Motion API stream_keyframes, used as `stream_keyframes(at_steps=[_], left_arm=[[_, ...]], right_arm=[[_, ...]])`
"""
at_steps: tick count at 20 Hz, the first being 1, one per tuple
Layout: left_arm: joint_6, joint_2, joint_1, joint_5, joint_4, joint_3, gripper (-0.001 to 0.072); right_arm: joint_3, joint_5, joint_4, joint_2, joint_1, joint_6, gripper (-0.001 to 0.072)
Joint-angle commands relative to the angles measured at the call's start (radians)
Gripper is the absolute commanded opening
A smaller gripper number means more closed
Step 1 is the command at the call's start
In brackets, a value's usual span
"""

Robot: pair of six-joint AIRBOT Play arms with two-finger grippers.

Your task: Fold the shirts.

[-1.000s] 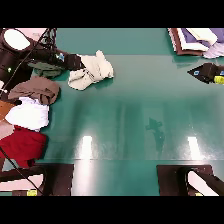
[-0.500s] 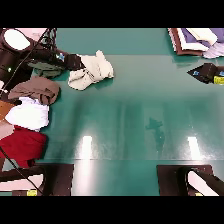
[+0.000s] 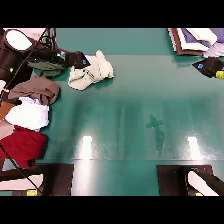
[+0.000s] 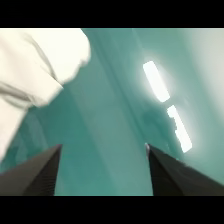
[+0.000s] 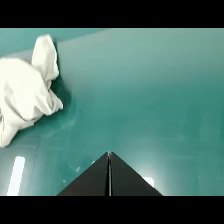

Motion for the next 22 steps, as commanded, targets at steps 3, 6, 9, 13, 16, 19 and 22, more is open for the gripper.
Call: stream_keyframes(at_steps=[3,6,9,13,16,19,22], left_arm=[[-0.035,-0.163,0.000,0.169,0.007,-0.002,0.0622],[-0.041,-0.320,0.000,0.272,-0.097,0.006,0.0622],[-0.009,-0.458,0.000,0.297,-0.267,0.077,0.0622],[0.011,-0.512,0.000,0.329,-0.349,0.129,0.0497],[0.006,-0.510,0.009,0.243,-0.357,0.182,0.0026],[0.012,-0.474,0.009,0.105,-0.360,0.335,0.0024],[0.024,-0.330,0.000,-0.010,-0.356,0.491,0.0024]], right_arm=[[0.001,-0.037,0.114,0.000,0.000,-0.002,0.0015],[0.001,-0.029,0.123,0.000,0.001,-0.002,0.0015],[0.001,0.032,0.121,0.000,0.001,-0.002,0.0015],[0.001,0.068,0.112,0.000,0.000,-0.002,0.0015],[0.001,0.067,0.112,0.003,0.000,-0.003,0.0015],[0.009,0.047,0.110,0.034,-0.014,-0.003,0.0014],[0.077,0.050,0.111,0.080,-0.074,-0.003,0.0014]])
